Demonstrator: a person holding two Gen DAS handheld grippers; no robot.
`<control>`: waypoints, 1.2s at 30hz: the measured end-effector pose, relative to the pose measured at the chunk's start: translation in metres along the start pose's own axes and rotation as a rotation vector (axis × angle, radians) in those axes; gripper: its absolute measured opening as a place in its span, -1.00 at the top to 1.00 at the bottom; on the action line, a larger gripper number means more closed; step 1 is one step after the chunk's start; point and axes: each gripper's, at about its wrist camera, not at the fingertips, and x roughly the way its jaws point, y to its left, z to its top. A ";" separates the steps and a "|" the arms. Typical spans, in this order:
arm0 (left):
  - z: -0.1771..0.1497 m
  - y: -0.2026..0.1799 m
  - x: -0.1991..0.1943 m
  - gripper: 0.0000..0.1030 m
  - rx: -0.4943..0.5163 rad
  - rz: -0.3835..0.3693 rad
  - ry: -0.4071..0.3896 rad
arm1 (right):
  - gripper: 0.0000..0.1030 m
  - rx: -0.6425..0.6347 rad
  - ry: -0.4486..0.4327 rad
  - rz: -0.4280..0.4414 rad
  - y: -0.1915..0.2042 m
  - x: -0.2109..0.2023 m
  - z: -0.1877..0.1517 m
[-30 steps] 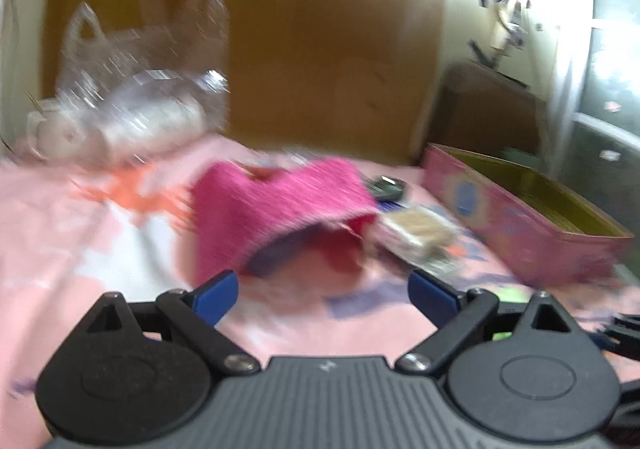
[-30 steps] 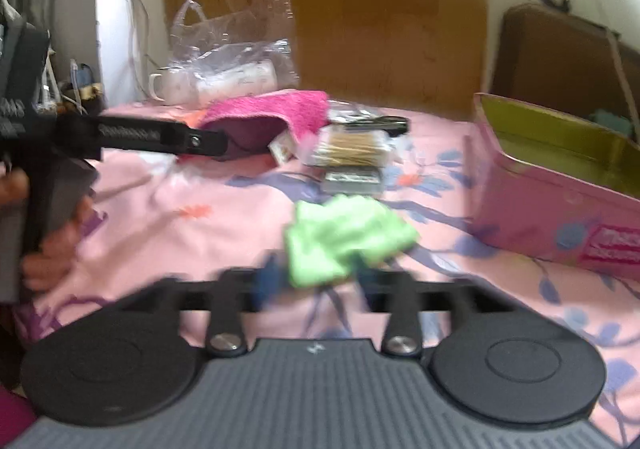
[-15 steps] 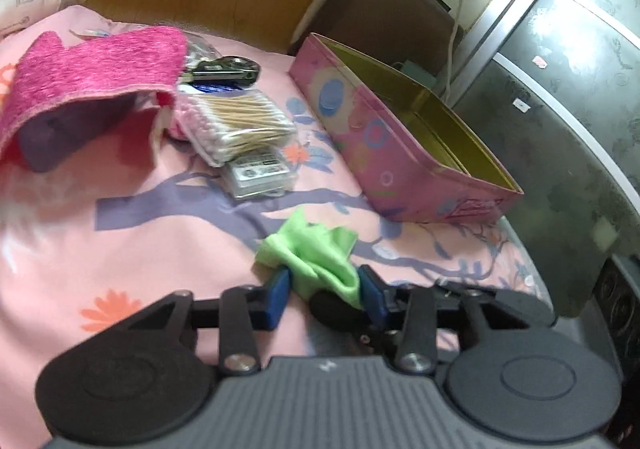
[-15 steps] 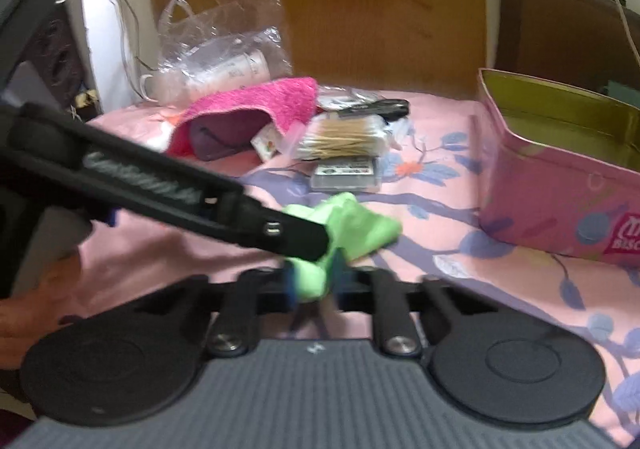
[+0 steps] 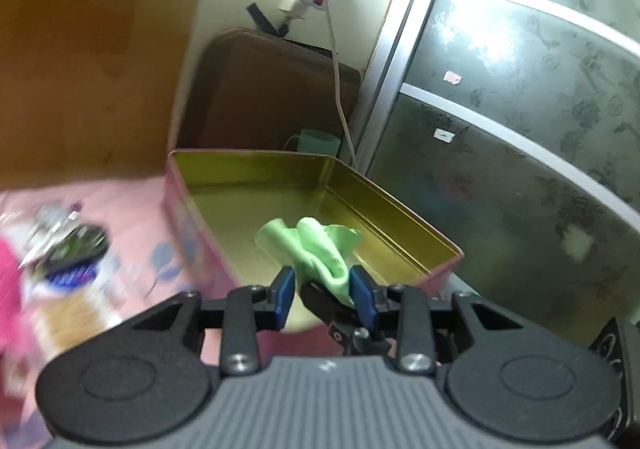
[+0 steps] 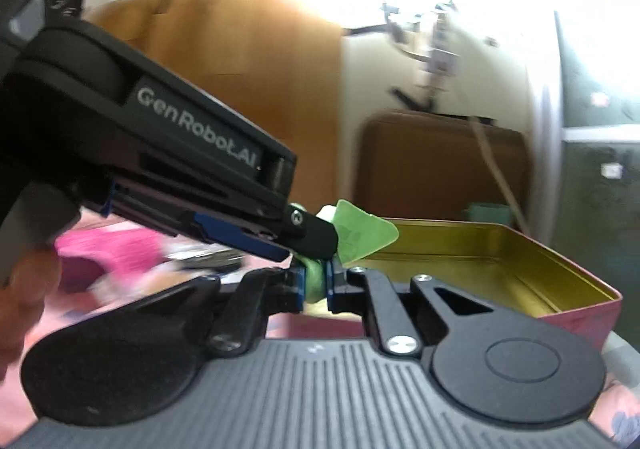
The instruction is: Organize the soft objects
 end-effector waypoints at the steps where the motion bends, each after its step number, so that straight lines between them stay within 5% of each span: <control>1: 0.003 -0.001 0.014 0.28 0.005 0.026 0.007 | 0.67 0.015 -0.002 -0.032 -0.009 0.008 0.000; 3: 0.005 0.002 0.033 0.25 -0.021 0.085 0.036 | 0.19 0.047 0.008 -0.082 -0.023 0.028 -0.002; 4: 0.004 0.006 0.036 0.24 -0.047 0.095 0.049 | -0.37 0.060 0.017 -0.096 -0.029 0.032 -0.006; 7: -0.007 0.015 0.012 -0.22 -0.081 0.084 -0.012 | -0.68 0.166 0.024 -0.121 -0.047 0.037 -0.013; 14: -0.048 0.065 -0.090 -0.22 -0.169 0.186 -0.126 | -0.71 0.123 -0.058 -0.061 -0.032 0.028 -0.016; 21: -0.105 0.143 -0.177 -0.18 -0.366 0.449 -0.151 | -0.67 0.093 -0.065 -0.040 -0.027 0.031 -0.018; 25: -0.122 0.181 -0.204 -0.19 -0.484 0.529 -0.202 | -0.67 0.107 -0.001 0.119 -0.004 0.030 -0.006; 30: -0.133 0.208 -0.220 -0.19 -0.601 0.484 -0.272 | -0.67 -0.004 0.064 0.325 0.074 0.037 0.012; 36: -0.141 0.203 -0.223 -0.22 -0.585 0.444 -0.329 | -0.68 -0.088 0.176 0.403 0.158 0.085 0.022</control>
